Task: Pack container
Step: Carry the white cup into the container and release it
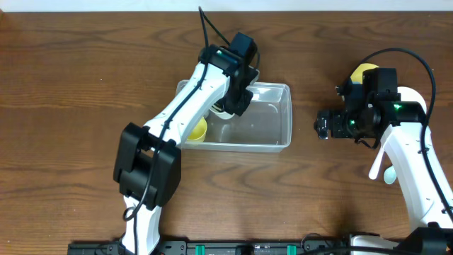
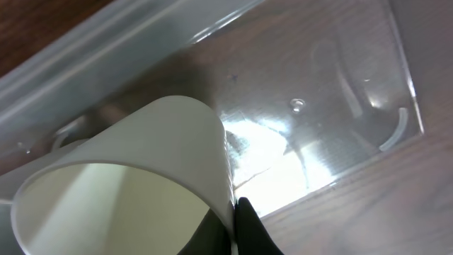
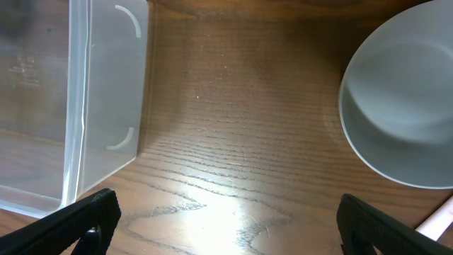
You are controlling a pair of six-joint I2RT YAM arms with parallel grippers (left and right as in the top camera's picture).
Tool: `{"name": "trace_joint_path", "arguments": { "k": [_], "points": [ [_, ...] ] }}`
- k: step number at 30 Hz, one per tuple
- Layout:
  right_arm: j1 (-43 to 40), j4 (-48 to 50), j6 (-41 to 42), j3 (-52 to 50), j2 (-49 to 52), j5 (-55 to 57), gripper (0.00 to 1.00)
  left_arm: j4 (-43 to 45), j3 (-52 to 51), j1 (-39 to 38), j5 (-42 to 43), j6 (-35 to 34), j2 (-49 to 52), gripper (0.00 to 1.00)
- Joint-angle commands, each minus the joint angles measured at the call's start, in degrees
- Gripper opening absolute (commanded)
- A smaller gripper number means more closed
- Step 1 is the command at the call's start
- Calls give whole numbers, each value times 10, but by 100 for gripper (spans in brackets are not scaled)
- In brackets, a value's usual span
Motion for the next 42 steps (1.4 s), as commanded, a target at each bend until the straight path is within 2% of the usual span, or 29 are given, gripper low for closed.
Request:
{"name": "trace_joint_path", "arguments": {
  "k": [1,3,4,7,15,19,23,26,28,29,34,38,42],
  "points": [
    [-3,-1,6,10,3,-7,99,4,9,2,-11,12,6,8],
    [-3,-1,6,10,3,-7,99,8,9,2,-18,12,6,15],
    [-3,-1,6,10,3,-7,99,8,9,2,-21,12,6,25],
    [-3,-1,6,10,3,-7,99,8,9,2,-22,12,6,33],
    [-3,-1,6,10,3,-7,99,8,9,2,-23,12,4,33],
    [-3,-1,6,10,3,-7,99,7,12,2,-68,12,-15,39],
    [-3,0,6,10,3,-7,99,5,22,4,-88,11,-65,40],
    [-3,-1,6,10,3,-7,99,5,25,14,-134,-18,-123,40],
    [-3,-1,6,10,3,-7,99,-3,25,27,-150,-46,-157,39],
    [-3,-1,6,10,3,-7,99,-11,24,37,-151,-68,-174,35],
    [-3,0,6,10,3,-7,99,-89,23,86,-150,-128,-208,6],
    [-3,-1,6,10,3,-7,99,-90,-5,127,-148,-128,-204,6],
    [-3,-1,6,10,3,-7,99,-2,-17,175,-87,-82,-190,6]
  ]
}}
